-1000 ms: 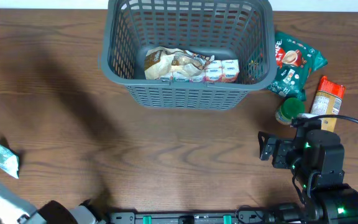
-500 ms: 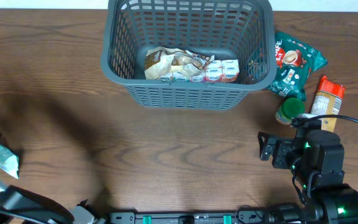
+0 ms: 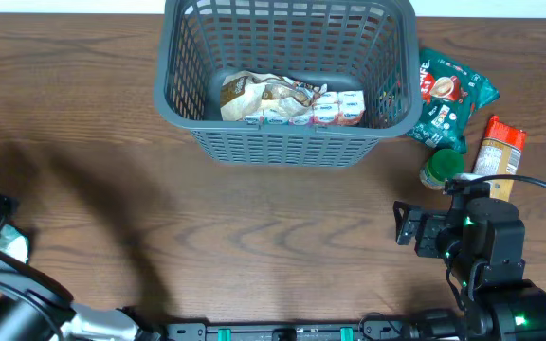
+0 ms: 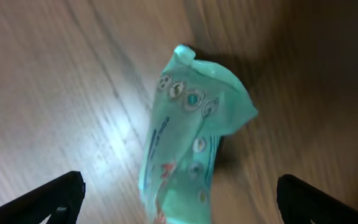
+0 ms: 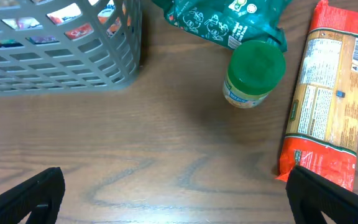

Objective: Pack container
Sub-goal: 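Lower the left gripper onto the small green wrapped item and grasp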

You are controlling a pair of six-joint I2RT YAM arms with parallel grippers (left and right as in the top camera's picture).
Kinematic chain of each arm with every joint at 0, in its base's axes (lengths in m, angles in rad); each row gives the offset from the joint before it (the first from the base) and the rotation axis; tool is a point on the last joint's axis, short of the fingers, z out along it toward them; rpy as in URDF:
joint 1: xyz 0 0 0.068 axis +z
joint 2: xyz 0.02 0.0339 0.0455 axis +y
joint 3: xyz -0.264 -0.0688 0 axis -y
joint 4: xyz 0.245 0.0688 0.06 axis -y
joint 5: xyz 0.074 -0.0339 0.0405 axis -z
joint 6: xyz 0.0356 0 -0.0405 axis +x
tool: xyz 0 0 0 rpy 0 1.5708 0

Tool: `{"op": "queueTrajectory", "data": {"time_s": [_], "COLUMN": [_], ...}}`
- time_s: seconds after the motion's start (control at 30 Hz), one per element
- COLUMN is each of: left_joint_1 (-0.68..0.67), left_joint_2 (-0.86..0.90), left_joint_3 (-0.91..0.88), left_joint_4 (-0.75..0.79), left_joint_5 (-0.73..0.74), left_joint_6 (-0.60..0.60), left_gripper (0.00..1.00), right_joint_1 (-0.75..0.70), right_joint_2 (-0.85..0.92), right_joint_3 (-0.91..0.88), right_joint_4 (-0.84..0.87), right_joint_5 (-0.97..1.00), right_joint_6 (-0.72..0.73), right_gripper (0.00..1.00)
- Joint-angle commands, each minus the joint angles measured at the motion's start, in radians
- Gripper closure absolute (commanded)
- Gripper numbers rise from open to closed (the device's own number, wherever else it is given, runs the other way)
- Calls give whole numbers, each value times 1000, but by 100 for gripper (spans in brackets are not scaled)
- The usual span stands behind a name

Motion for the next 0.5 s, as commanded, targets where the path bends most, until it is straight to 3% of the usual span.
{"op": "queueTrajectory", "data": {"time_s": [0.0, 0.47], "left_joint_1": [3, 3], "left_joint_2": [54, 173], "left_joint_3": [-7, -7], "left_joint_4": [13, 90], "left_joint_5": [10, 10], "left_joint_6": [19, 19], "left_gripper": [1, 1], "right_joint_1": [-8, -8], "right_joint_2": [0, 0], "right_joint_3": [13, 13], "right_joint_4": [-3, -26], "right_joint_5": [3, 3], "right_joint_6": [27, 55], "right_gripper": [1, 1]}}
